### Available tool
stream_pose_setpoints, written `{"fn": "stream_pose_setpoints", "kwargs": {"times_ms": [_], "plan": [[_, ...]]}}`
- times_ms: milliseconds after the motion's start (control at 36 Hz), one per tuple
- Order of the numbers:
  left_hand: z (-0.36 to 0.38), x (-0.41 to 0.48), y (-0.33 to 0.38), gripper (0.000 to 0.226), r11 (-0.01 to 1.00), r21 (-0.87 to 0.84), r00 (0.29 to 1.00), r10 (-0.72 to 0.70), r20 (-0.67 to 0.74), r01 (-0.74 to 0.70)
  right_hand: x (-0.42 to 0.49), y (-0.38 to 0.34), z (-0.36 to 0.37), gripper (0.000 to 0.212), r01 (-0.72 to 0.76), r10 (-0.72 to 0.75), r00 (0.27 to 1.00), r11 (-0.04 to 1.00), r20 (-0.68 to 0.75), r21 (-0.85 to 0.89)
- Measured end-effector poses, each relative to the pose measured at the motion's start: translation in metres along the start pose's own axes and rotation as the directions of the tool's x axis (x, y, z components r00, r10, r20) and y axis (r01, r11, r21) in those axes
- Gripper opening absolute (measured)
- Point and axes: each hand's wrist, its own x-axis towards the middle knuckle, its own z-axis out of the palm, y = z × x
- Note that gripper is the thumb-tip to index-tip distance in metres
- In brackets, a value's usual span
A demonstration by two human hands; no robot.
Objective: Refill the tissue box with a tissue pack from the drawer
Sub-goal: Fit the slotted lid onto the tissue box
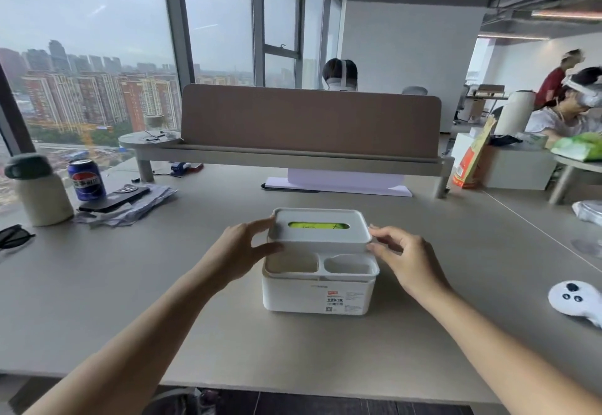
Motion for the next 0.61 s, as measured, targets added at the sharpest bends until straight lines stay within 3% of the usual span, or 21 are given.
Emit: {"fn": "stream_pose_setpoints", "kwargs": {"times_ms": [222, 611], "plan": [[0.0011, 0.0003, 0.0035, 0.038, 1.000, -0.028, 0.998, -0.008, -0.058, 0.006, 0.0008, 0.0001, 0.0049, 0.013, 0.008, -0.008, 1.000, 0.999, -0.004, 0.033], [0.0043, -0.0054, 0.0023, 0.044, 0.998, -0.058, 0.992, -0.024, -0.121, 0.017, -0.0011, -0.0033, 0.0046, 0.013, 0.040, -0.035, 0.999, 0.991, -0.040, 0.131]]}}
